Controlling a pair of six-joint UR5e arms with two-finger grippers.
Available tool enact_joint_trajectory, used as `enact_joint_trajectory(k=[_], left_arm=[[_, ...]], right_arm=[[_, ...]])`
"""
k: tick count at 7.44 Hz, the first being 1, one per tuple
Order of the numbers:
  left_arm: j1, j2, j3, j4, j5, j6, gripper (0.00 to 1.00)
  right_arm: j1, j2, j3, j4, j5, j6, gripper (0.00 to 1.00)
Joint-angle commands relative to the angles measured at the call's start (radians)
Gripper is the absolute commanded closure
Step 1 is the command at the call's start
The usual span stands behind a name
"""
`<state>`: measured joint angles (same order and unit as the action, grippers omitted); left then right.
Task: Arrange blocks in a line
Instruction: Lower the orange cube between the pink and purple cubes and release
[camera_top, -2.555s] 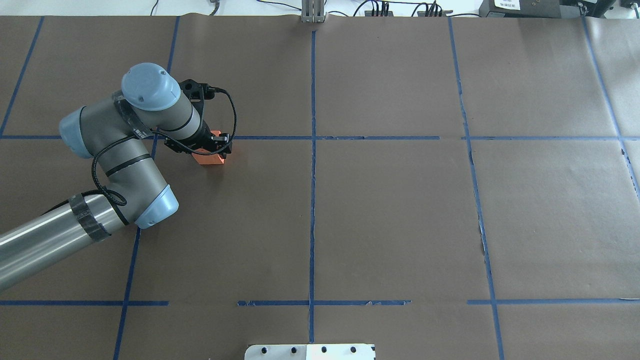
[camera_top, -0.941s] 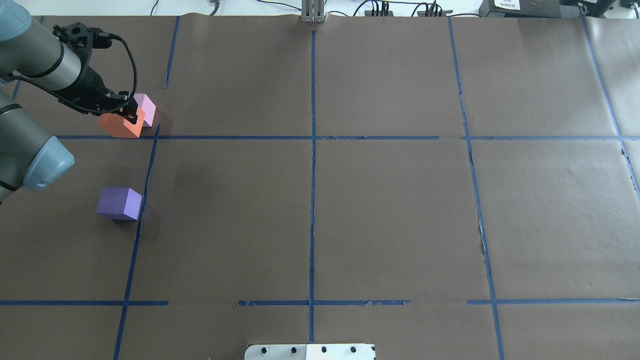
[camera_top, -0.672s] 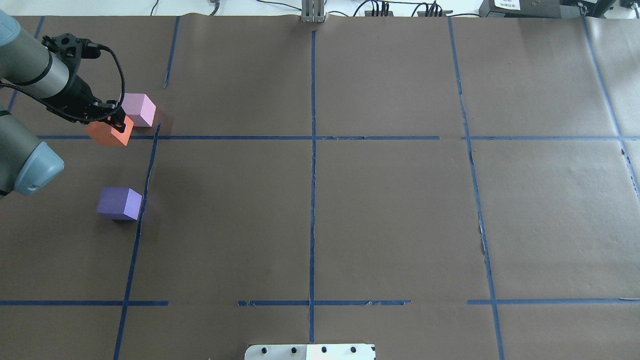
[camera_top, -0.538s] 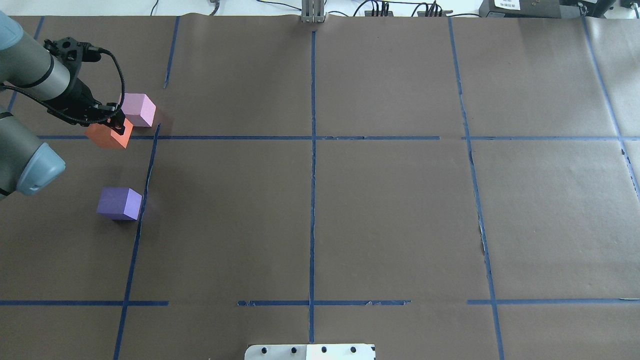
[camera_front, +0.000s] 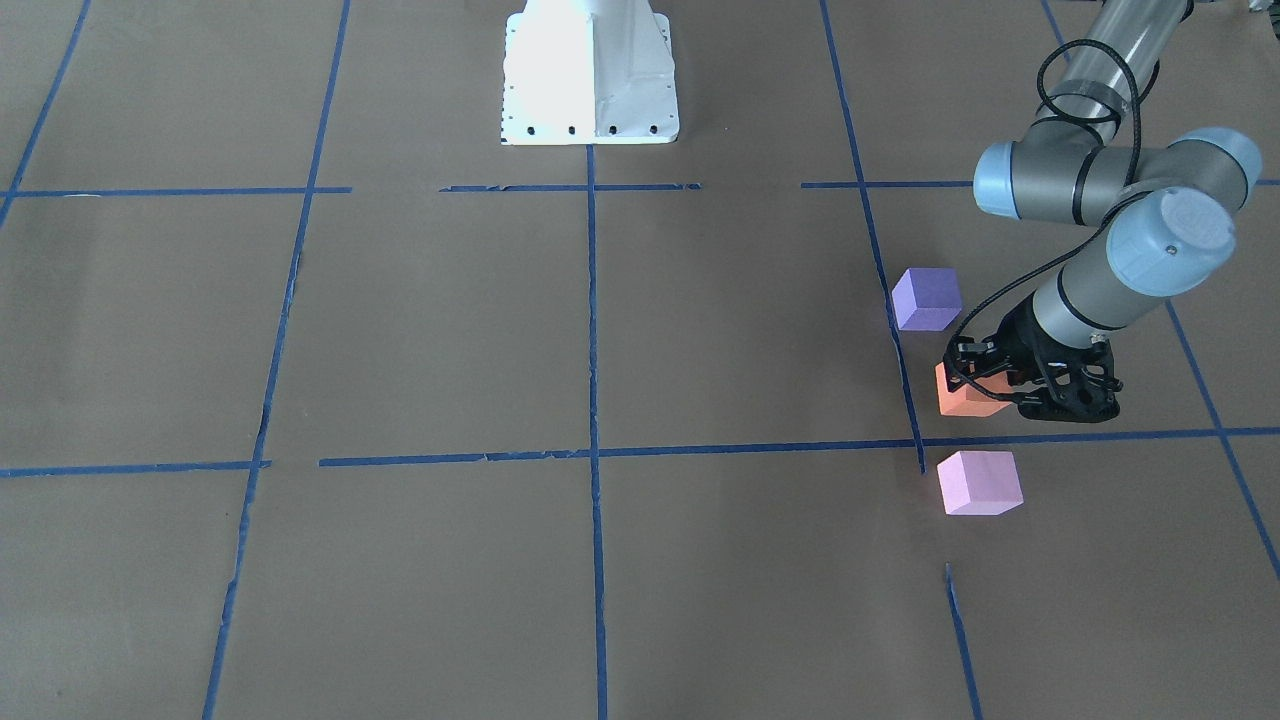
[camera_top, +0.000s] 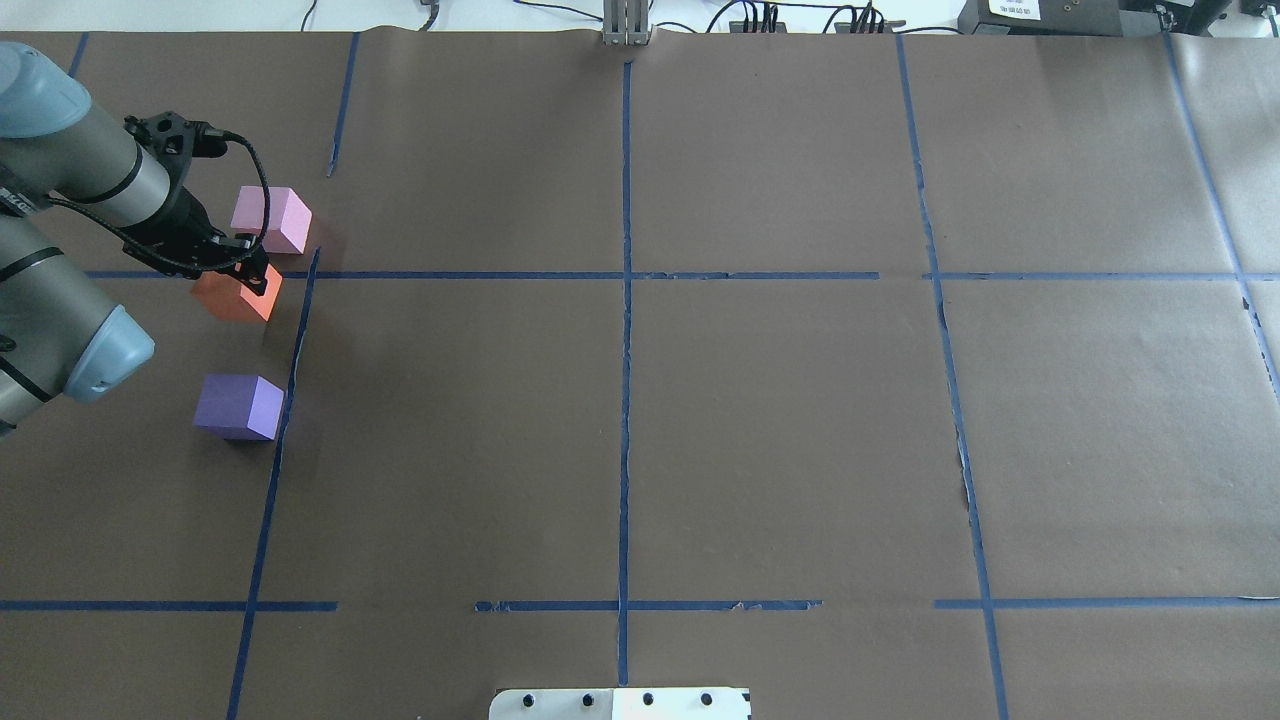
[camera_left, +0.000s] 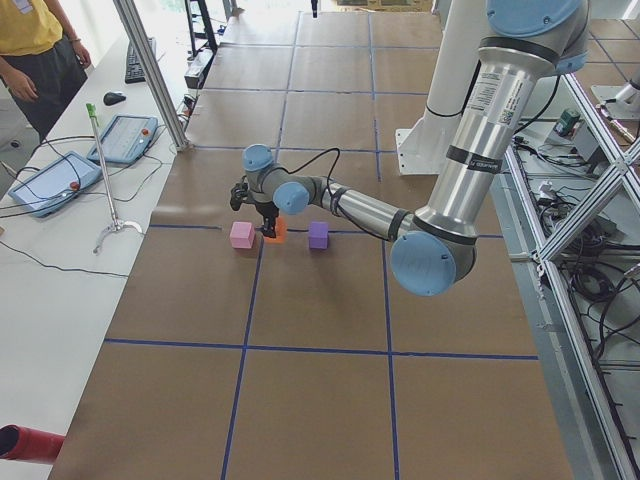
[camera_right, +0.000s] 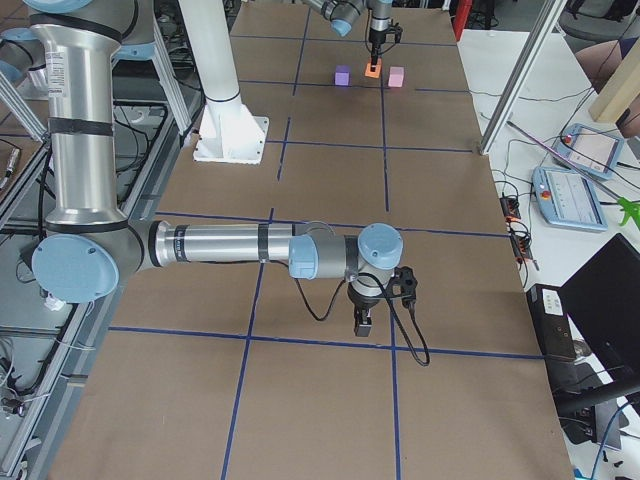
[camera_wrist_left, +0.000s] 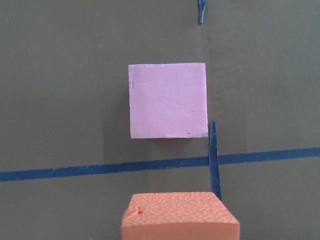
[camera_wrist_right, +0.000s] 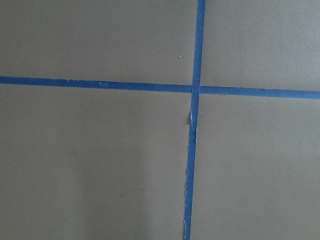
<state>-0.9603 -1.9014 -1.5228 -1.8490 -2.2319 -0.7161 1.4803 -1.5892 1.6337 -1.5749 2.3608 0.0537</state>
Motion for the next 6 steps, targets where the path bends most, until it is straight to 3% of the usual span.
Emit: enact_joint_trajectory(k=[1,6], left_arm=[[0.017,-0.002,0.029,-0.054,-0.003,-0.057,0.64],[0.023,-0.002,0.043,-0.069,0.003,-0.063,0.62]], right_arm=[[0.0,0.0,0.0,0.0,0.0,0.0,0.0],[0.0,0.0,0.0,0.001,0.0,0.0,0.0]])
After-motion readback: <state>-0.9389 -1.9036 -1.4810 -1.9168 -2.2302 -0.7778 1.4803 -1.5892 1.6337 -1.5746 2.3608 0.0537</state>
